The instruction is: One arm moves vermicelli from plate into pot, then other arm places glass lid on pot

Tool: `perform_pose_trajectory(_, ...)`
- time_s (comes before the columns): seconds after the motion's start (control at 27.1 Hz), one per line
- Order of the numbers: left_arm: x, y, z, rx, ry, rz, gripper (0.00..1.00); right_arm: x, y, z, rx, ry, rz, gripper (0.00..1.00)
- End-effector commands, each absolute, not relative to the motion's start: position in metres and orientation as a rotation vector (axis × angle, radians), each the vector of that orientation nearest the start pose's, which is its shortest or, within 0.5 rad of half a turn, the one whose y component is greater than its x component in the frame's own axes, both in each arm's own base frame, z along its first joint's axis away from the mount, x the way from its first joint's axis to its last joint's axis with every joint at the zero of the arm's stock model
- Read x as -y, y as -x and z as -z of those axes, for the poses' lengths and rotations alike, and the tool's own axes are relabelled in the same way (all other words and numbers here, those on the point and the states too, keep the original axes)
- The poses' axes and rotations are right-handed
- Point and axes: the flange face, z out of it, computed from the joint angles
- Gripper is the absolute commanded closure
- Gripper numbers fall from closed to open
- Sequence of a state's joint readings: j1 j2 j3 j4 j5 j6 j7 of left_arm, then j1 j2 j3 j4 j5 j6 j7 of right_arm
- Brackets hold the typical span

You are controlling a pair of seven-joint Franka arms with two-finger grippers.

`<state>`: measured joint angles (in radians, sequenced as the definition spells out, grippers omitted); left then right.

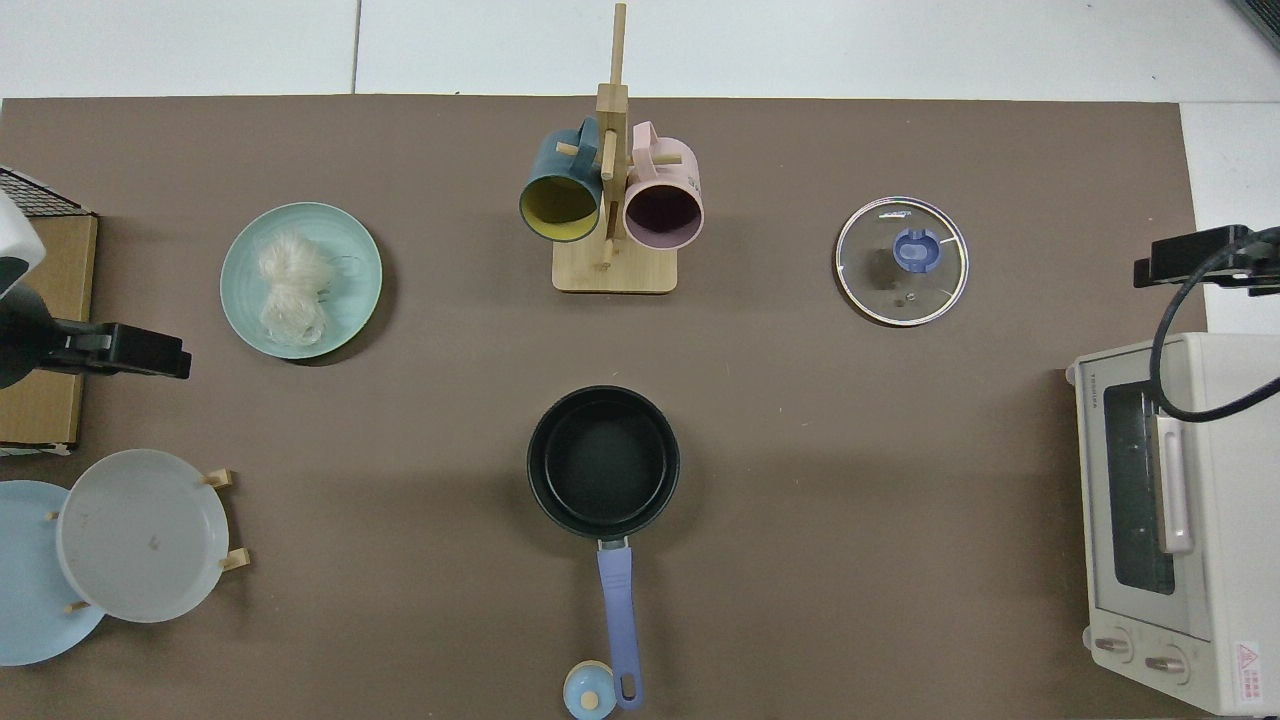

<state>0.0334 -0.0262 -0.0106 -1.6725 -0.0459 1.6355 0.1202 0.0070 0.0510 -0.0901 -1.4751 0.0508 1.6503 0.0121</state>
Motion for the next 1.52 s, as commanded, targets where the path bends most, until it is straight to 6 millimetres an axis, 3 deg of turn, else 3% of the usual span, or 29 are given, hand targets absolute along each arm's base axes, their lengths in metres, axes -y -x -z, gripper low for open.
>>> perform_pose_trajectory(0.0,-0.009,-0.539,-0.598,-0.123,3.14,-0.034,0.0,0.041,-0.571,-0.647,-0.166,3.079,0.171,0.01)
perform_pose_trajectory(0.67,-0.007,-0.541,-0.6,-0.128,3.139,-0.019,0.0,0.044,-0.567,-0.645,-0.154,3.082,0.141,0.01)
perform_pose_trajectory(1.11,-0.006,-0.542,-0.6,-0.132,3.139,-0.017,0.0,0.036,-0.576,-0.639,-0.144,3.087,0.152,0.0)
perform_pose_trajectory(1.26,-0.006,-0.542,-0.6,-0.13,3.139,-0.017,0.0,0.02,-0.579,-0.637,-0.111,3.087,0.151,0.0)
perform_pose_trajectory(1.48,-0.006,-0.541,-0.6,-0.13,3.139,-0.019,0.0,0.019,-0.58,-0.635,-0.111,3.082,0.153,0.0)
